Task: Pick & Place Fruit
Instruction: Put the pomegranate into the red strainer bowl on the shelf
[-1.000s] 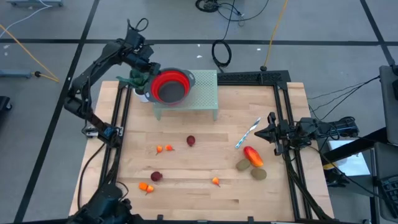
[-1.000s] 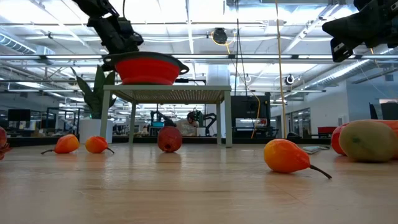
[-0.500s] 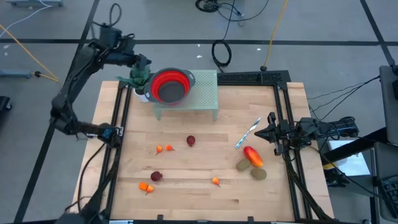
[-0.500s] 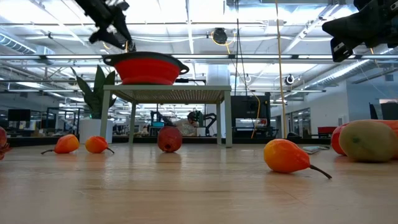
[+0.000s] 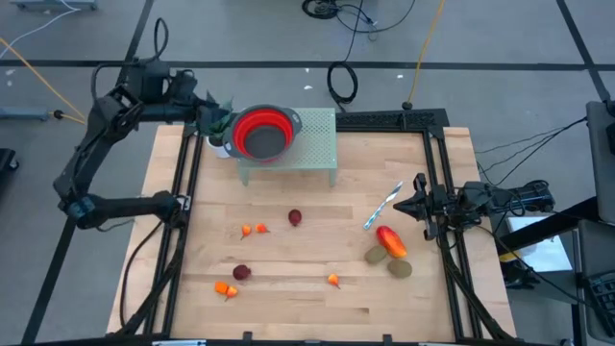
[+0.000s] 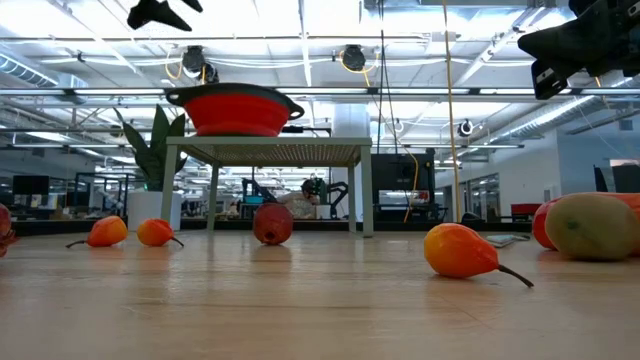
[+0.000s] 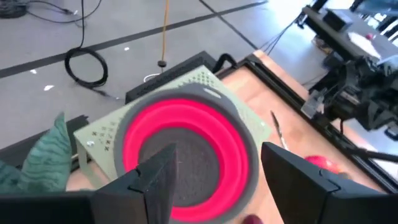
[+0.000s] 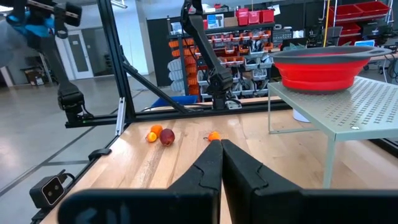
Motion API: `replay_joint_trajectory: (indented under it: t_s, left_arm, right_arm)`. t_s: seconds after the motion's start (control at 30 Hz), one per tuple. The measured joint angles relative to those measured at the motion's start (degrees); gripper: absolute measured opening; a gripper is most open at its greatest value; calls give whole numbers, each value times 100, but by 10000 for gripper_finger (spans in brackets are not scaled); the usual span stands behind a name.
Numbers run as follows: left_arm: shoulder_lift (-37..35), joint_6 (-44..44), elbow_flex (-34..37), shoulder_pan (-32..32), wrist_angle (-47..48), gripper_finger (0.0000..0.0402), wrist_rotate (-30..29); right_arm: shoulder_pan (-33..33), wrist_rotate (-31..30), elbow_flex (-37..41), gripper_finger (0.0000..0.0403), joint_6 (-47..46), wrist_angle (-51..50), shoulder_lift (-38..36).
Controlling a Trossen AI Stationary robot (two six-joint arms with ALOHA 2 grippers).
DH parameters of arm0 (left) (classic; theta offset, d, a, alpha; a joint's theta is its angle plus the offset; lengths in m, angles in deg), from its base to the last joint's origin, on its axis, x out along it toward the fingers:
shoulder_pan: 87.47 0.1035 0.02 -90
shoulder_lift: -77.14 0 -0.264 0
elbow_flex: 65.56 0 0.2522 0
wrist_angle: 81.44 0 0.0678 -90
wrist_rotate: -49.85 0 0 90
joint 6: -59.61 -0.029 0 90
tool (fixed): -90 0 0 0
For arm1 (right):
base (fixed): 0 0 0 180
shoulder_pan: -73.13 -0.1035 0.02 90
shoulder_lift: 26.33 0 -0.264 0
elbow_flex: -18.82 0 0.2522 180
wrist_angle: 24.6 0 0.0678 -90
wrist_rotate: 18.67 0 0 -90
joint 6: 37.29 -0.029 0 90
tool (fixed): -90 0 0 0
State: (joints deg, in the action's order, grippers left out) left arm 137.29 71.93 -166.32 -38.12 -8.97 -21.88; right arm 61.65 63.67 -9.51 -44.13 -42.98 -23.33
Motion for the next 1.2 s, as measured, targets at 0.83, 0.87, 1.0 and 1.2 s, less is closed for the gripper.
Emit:
replay_joint_trajectory:
  t_s: [0.83, 0.87, 1.0, 1.2]
  left_arm:
    - [-211, 841, 2, -2052, 621, 230, -834]
    - [-211, 871, 2, -2076, 621, 230, -844]
    - [-211, 880, 2, -2195, 621, 230, -848]
    - [-163, 922, 2, -2524, 621, 230, -1039]
  right_arm:
    - [1, 2, 0, 0, 1, -9, 0]
    - [1, 2, 0, 0, 1, -9, 0]
    - [1, 2, 0, 0, 1, -9, 0]
    - [-1, 17, 0, 0, 1, -9, 0]
